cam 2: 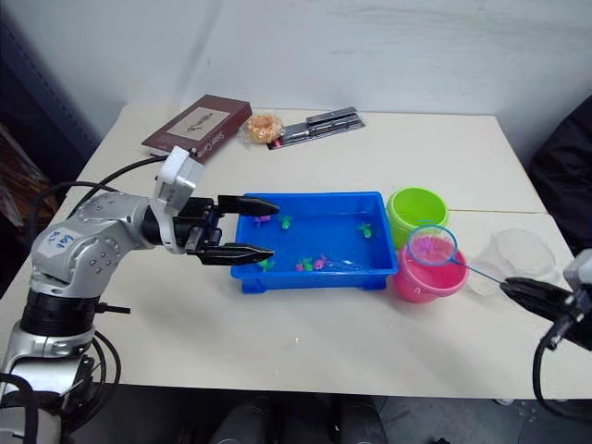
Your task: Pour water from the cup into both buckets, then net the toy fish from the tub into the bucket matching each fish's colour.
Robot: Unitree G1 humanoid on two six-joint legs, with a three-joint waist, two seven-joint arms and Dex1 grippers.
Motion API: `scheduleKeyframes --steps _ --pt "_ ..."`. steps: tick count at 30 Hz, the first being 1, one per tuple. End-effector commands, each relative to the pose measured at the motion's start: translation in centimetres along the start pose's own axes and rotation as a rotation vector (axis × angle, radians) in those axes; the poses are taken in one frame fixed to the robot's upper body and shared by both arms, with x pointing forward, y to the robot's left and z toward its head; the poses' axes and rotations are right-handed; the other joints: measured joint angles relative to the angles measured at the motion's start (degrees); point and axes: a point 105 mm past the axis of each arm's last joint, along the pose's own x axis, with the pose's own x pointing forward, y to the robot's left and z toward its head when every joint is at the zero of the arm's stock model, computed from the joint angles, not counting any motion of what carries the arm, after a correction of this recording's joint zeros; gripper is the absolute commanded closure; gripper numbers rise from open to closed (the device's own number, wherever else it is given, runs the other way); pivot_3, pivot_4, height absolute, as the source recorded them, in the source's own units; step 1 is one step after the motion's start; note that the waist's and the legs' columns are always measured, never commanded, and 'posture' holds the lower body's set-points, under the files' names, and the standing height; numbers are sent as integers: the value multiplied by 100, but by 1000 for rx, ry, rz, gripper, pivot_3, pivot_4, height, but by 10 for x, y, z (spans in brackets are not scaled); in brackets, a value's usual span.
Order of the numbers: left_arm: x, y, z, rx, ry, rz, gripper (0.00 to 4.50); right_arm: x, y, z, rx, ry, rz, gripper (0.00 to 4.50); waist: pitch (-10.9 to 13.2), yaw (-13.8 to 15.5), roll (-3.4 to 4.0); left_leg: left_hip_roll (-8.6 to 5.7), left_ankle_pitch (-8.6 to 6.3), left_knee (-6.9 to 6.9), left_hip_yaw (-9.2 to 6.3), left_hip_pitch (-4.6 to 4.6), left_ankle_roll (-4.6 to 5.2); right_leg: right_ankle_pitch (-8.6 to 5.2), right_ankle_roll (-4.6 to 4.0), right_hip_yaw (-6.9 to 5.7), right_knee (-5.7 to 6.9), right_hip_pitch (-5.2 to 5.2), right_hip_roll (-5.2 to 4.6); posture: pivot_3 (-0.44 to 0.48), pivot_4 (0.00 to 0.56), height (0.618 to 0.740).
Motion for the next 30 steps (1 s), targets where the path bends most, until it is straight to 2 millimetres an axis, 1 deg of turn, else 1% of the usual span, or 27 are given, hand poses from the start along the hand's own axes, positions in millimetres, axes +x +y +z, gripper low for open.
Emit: scheduleKeyframes --steps 1,2,4,9,13,15,18,21,24,27,30 --pt "2 0 6 42 7 -31 45 -5 -3 5 -222 18 -86 4500 0 -20 0 0 0 0 5 4 0 0 0 5 0 0 1 0 150 740" --pt "3 0 6 41 6 -35 45 -5 -4 4 -260 26 -106 4500 0 -26 0 0 0 0 10 9 -1 0 0 11 2 0 1 0 150 740" --pt "4 1 6 54 13 -44 45 -4 -10 1 -462 79 -154 4500 0 -23 0 0 0 1 18 19 -1 0 0 20 6 2 0 0 150 740" --pt "5 2 7 70 20 -64 45 4 -8 6 -951 95 -149 4500 0 -15 0 0 -1 -1 24 29 -4 -1 -2 25 7 5 1 0 150 740" --pt "4 3 9 79 30 -67 45 6 -14 0 -1213 125 -156 4500 1 -13 -2 0 0 0 27 29 -4 -1 -2 28 6 5 0 0 150 740" --pt "4 4 11 86 30 -67 45 6 -19 4 -1271 107 -197 4500 1 -12 -1 0 0 0 27 29 -5 -2 -2 29 6 5 0 0 150 740" --pt "4 6 13 92 31 -59 45 6 -19 11 -1342 76 -211 4500 1 -14 -1 0 1 0 28 30 -5 -2 -3 30 6 5 0 0 150 740" --pt "4 8 13 100 34 -48 45 7 -10 6 -1355 63 -167 4500 1 -15 -1 2 1 1 27 30 -7 -2 -4 30 6 5 2 0 150 740" --pt "4 8 12 101 34 -46 45 1 -23 10 -1379 93 -246 4500 1 -15 -1 2 1 0 27 29 -7 -2 -4 30 5 5 2 0 150 740" --pt "4 7 12 102 32 -45 45 4 -23 4 -1400 117 -215 4500 1 -15 -1 2 1 2 29 30 -6 -2 -4 32 6 6 1 0 150 740" --pt "4 10 11 107 31 -27 45 5 -27 7 -1406 110 -221 4500 1 -16 -1 2 1 1 29 31 -6 -3 -5 33 6 6 2 0 150 740"
